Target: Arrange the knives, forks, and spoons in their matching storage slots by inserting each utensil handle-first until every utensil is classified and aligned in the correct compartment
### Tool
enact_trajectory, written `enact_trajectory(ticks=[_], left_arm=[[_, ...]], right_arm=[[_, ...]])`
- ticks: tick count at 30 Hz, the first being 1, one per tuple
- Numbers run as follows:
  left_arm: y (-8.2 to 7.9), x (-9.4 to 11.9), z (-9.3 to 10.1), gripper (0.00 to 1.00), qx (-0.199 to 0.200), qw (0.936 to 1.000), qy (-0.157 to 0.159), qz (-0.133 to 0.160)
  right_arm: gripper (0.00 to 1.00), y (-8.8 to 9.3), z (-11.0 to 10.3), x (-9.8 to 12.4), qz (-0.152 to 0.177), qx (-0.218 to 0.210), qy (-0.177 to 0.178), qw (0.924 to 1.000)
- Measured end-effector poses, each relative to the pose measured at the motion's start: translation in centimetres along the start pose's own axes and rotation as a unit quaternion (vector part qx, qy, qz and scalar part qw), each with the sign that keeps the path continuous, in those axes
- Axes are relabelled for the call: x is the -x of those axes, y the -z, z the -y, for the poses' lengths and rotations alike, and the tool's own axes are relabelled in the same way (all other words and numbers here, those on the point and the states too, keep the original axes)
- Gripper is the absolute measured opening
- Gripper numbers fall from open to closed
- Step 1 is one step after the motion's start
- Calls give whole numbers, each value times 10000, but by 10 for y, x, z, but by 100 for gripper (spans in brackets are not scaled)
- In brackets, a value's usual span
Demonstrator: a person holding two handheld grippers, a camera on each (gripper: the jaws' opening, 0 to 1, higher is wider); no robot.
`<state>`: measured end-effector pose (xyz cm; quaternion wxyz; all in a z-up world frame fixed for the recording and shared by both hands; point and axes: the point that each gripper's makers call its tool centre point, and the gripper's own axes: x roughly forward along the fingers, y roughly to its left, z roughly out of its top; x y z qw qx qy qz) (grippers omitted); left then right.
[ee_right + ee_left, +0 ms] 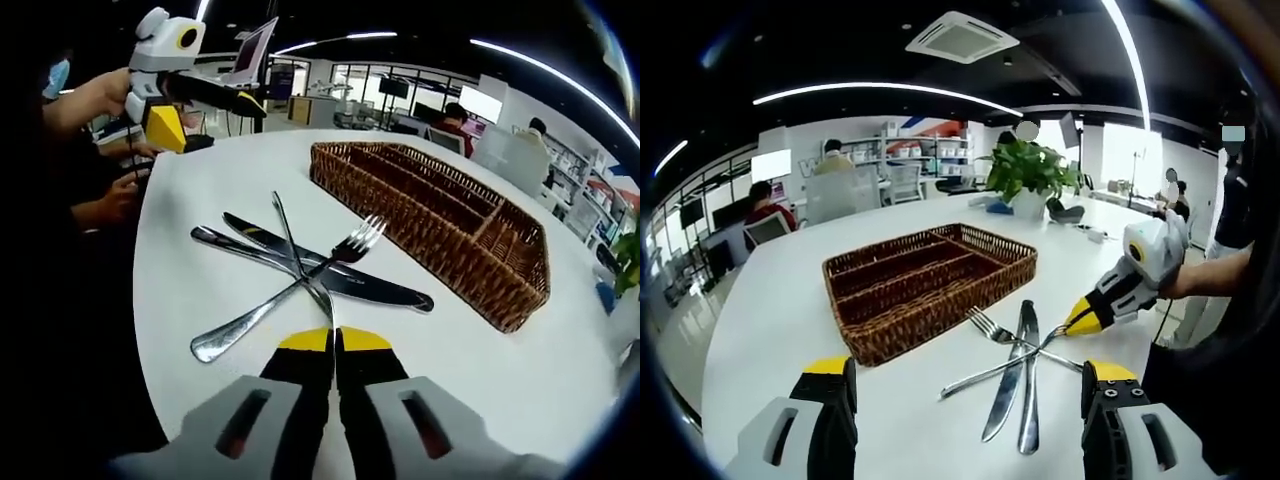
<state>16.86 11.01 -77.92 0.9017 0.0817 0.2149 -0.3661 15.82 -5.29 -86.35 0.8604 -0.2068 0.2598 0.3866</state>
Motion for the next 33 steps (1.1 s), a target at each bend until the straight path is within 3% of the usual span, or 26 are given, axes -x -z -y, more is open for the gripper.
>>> enact_trajectory(ticks=[7, 17, 33], left_arm=[[0, 1, -2, 97, -5, 10000, -23, 14], [-3, 1, -4, 97, -13, 10000, -44, 57], [-16, 5, -10, 100, -36, 9998, -102, 191]], right_arm=[[0, -2, 1, 4, 108, -236, -66, 9996], [0, -19, 8, 13, 612, -626, -125, 9961], [0, -59, 28, 31, 927, -378, -88, 9949]])
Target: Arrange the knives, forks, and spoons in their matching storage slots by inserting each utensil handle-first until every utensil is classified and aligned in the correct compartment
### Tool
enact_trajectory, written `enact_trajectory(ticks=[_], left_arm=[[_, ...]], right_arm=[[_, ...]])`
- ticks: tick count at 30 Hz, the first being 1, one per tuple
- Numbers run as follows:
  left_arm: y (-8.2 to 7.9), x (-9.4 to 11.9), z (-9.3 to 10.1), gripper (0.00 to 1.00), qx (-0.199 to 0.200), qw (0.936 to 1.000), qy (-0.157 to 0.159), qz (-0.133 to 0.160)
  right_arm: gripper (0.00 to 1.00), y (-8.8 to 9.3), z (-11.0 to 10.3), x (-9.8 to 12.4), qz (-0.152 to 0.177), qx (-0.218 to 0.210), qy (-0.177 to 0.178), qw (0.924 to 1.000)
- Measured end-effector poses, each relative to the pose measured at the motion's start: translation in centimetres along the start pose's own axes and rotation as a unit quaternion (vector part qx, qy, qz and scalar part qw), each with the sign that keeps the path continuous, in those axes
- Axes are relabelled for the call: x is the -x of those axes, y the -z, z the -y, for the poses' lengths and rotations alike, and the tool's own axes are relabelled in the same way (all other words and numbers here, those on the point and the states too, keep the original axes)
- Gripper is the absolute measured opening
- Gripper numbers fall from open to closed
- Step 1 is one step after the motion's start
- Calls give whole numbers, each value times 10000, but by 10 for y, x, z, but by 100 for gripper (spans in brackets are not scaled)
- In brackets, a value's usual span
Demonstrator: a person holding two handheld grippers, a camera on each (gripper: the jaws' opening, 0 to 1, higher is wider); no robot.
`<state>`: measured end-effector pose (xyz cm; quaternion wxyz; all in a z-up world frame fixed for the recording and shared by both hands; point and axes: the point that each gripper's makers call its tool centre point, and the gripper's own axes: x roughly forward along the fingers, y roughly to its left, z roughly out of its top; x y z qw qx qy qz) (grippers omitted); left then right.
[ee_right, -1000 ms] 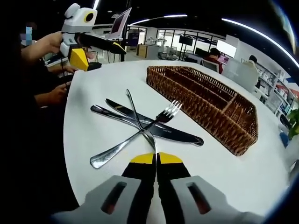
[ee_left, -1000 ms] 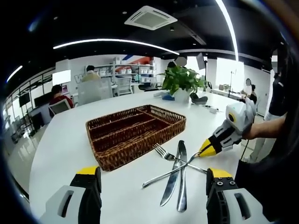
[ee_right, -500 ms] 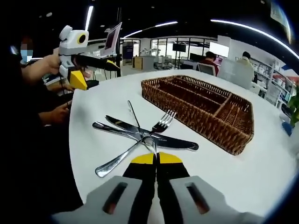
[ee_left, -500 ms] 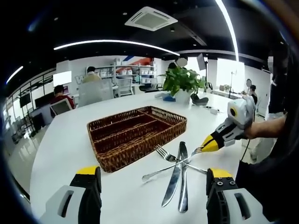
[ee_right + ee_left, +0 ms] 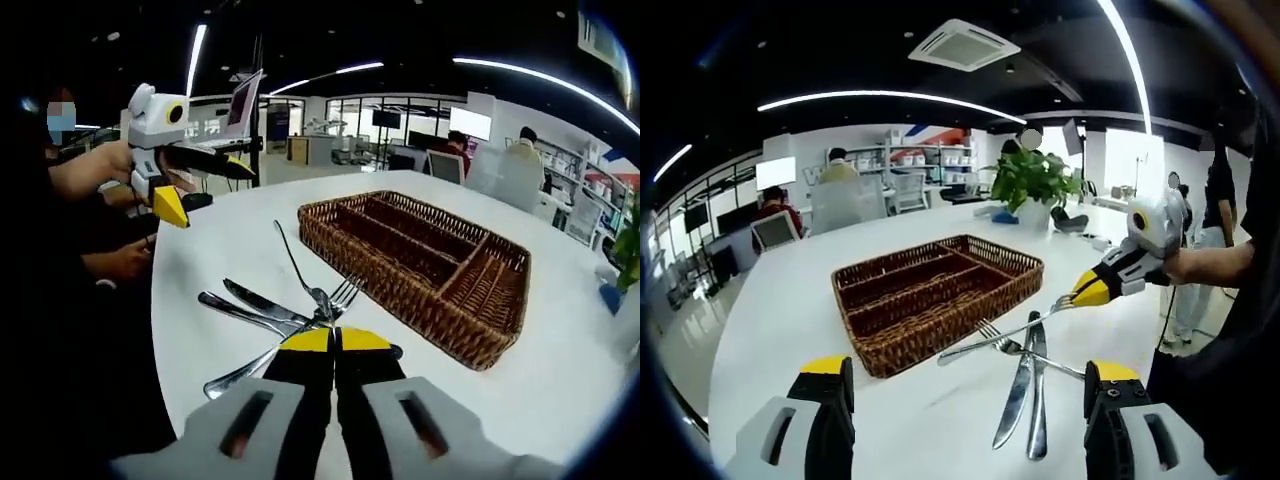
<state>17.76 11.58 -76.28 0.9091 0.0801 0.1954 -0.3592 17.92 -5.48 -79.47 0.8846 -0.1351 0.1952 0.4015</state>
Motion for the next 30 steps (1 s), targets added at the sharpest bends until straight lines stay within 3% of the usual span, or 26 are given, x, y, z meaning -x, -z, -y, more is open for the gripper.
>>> enact_trajectory(ticks=[12, 30], left_arm=[[-4, 3, 2, 100, 32, 10000, 18, 39], [-7, 5, -1, 100, 48, 9999, -48, 100]], right_arm=[[0, -29, 22, 3, 251, 45, 104, 9996], [0, -62, 54, -12, 360, 447, 74, 9983]])
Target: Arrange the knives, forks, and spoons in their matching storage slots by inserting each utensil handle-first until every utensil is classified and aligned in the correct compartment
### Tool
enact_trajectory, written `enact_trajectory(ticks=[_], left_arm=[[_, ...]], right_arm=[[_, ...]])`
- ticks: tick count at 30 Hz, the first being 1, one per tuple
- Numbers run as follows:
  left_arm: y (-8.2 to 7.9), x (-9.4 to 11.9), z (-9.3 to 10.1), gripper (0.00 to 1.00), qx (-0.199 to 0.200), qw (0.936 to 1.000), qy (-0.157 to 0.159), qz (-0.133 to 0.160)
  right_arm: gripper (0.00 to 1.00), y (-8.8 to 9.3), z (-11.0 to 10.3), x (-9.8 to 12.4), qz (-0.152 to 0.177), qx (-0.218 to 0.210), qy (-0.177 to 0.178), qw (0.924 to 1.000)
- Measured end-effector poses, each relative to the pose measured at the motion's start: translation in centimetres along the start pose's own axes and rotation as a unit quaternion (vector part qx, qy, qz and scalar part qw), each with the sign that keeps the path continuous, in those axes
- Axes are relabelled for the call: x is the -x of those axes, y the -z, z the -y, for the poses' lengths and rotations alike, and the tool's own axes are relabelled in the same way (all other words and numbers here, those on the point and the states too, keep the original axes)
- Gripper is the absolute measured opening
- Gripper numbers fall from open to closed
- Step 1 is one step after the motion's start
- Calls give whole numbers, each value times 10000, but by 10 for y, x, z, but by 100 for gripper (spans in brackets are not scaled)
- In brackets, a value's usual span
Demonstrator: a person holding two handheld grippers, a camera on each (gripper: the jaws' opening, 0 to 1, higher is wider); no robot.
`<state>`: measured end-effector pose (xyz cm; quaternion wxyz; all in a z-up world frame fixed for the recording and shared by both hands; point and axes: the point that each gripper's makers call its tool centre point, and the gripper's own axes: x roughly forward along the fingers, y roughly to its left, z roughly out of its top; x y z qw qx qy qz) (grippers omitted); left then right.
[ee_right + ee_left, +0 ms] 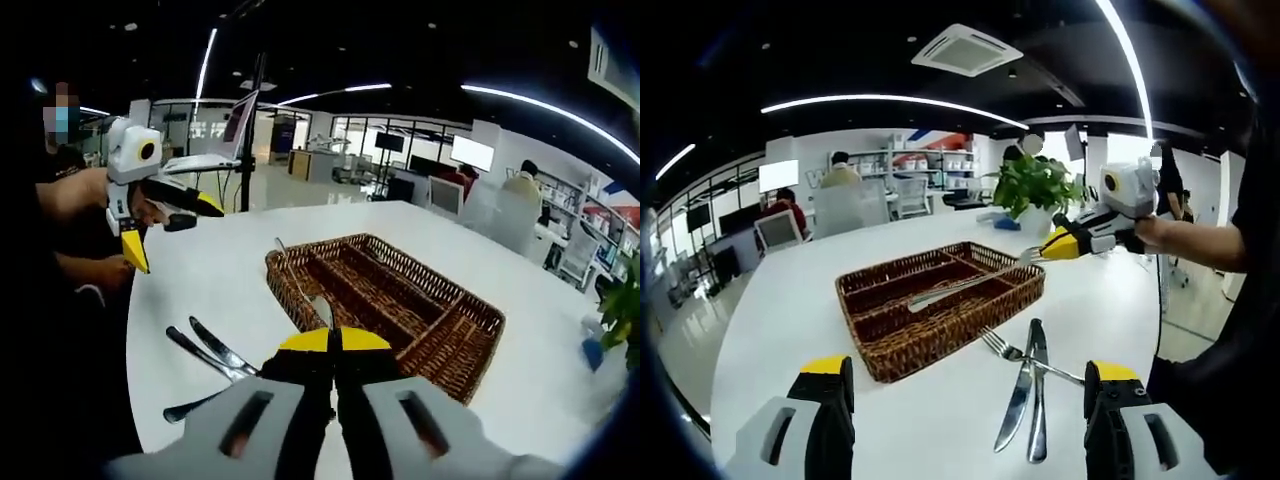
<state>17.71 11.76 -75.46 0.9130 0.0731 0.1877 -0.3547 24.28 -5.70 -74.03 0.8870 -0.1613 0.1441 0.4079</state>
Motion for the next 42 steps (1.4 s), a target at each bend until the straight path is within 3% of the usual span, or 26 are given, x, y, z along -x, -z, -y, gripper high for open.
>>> enact_trajectory(ticks=[21, 30, 42], left_arm=[[-3, -2, 2, 100, 30, 10000, -1, 25], [-2, -2, 1, 100, 45, 10000, -13, 12], [0, -2, -1, 100, 55, 10000, -37, -29]], right_arm=[[0, -5, 47, -38, -186, 240, -155, 9994], [0, -19, 60, -52, -102, 111, -195, 9997], [0, -16, 73, -96, -343, 43, -341, 9988]])
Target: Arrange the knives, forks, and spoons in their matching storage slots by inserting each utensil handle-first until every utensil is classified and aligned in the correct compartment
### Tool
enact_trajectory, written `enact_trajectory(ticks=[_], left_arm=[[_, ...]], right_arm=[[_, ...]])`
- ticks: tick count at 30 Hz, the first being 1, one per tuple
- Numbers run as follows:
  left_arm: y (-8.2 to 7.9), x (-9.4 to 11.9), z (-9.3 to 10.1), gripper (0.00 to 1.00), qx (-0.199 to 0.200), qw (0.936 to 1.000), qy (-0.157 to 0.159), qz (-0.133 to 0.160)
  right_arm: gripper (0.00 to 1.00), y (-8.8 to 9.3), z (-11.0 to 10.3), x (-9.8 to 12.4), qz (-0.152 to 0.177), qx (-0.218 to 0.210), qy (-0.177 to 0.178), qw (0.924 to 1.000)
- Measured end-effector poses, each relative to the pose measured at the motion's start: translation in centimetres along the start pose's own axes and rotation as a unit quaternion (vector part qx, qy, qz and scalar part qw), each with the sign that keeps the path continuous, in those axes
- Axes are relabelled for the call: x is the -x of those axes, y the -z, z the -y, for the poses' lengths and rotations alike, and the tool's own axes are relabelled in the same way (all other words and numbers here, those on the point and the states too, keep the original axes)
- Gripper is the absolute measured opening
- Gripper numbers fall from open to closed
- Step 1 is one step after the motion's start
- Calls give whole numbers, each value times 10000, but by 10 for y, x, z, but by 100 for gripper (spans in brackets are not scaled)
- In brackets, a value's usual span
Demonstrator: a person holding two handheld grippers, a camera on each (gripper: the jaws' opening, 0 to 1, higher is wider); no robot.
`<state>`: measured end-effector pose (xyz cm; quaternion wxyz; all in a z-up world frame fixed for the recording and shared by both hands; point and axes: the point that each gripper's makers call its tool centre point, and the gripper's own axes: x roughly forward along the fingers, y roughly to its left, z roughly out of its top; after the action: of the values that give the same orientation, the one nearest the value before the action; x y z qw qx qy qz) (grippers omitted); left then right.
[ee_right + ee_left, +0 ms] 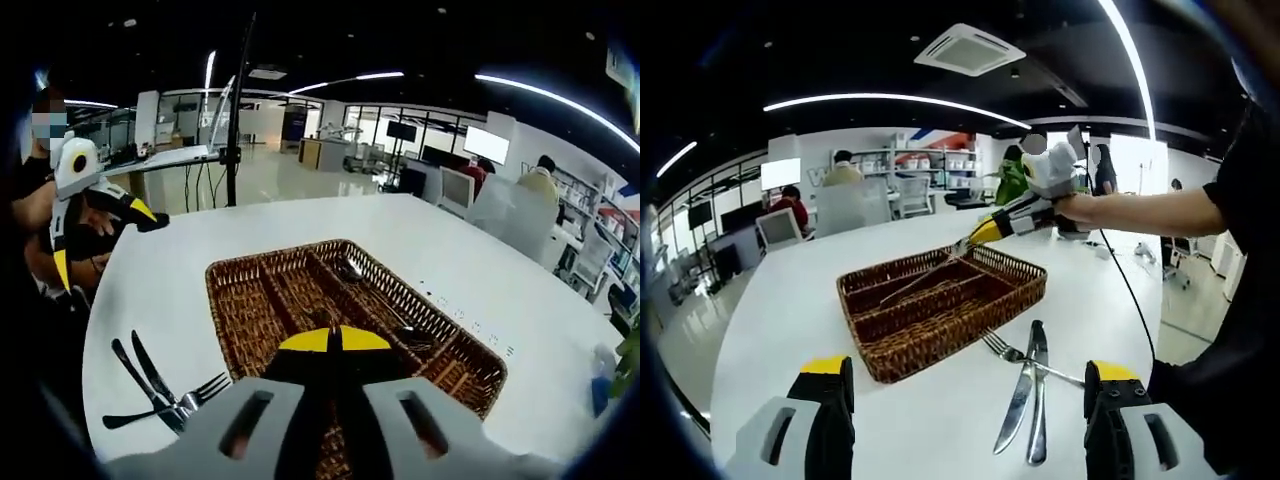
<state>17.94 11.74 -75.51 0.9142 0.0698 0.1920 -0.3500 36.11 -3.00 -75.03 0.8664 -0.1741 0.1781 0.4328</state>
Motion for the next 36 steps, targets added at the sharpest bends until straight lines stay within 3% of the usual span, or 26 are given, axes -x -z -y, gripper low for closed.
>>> enact_trajectory(ticks=[6, 10, 14, 17, 24, 28, 31, 36], left_arm=[[2, 1, -5, 100, 15, 10000, -47, -38], [3, 1, -6, 100, 25, 10000, -76, -54], [5, 2, -7, 100, 22, 9999, -90, -96], [6, 3, -8, 100, 27, 9999, -111, -107], [7, 5, -11, 100, 28, 9998, -137, -114], [6, 6, -10, 100, 2, 9999, -117, -116], [7, 6, -10, 100, -7, 9999, -105, -132], [9, 6, -9, 100, -10, 9998, -92, -159]], right_arm=[[0, 15, 2, -21, -329, 33, -213, 9992], [0, 19, 4, -27, -388, -246, -327, 9984], [0, 41, 5, -33, -786, -738, -475, 9930], [0, 58, 3, -35, -1118, -778, -501, 9894], [0, 60, 7, -39, -1201, -747, -468, 9888], [1, 65, 7, -39, -1373, -1087, -538, 9831], [6, 68, 9, -40, -1488, -839, -506, 9840], [8, 67, 9, -38, -1502, -885, -470, 9836]])
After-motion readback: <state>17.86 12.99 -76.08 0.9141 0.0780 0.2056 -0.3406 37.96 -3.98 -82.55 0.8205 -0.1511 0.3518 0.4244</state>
